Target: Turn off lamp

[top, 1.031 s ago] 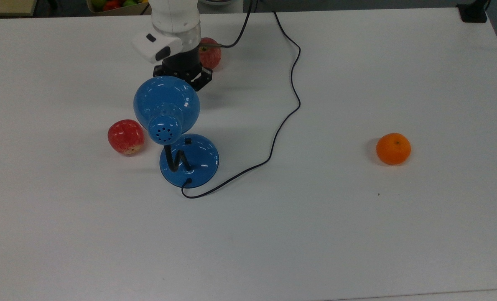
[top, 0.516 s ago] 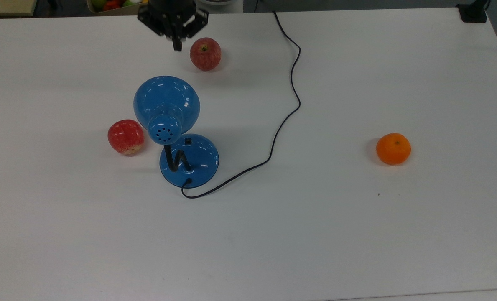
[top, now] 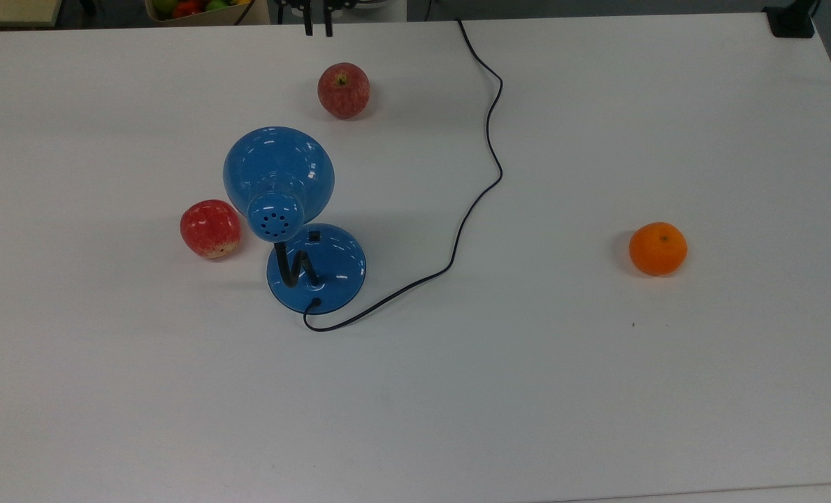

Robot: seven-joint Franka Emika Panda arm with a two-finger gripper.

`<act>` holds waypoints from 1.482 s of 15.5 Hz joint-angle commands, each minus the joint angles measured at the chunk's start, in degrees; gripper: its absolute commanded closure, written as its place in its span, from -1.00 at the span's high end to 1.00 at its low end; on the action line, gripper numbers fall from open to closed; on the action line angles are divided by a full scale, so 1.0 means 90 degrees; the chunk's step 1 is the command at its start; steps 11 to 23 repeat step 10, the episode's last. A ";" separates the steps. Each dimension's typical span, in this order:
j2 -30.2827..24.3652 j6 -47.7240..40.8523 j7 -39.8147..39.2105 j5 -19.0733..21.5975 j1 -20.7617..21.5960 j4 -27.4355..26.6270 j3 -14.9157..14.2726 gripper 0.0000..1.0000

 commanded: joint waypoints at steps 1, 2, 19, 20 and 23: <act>0.0005 -0.0296 -0.0059 -0.0208 0.0149 0.0091 -0.0112 0.93; -0.0034 -0.0306 -0.0060 -0.0247 0.0119 0.0081 -0.0112 1.00; -0.0152 -0.0413 -0.0138 -0.0306 -0.0135 0.0081 -0.0102 1.00; -0.0152 -0.0413 -0.0138 -0.0306 -0.0135 0.0081 -0.0102 1.00; -0.0152 -0.0413 -0.0138 -0.0306 -0.0135 0.0081 -0.0102 1.00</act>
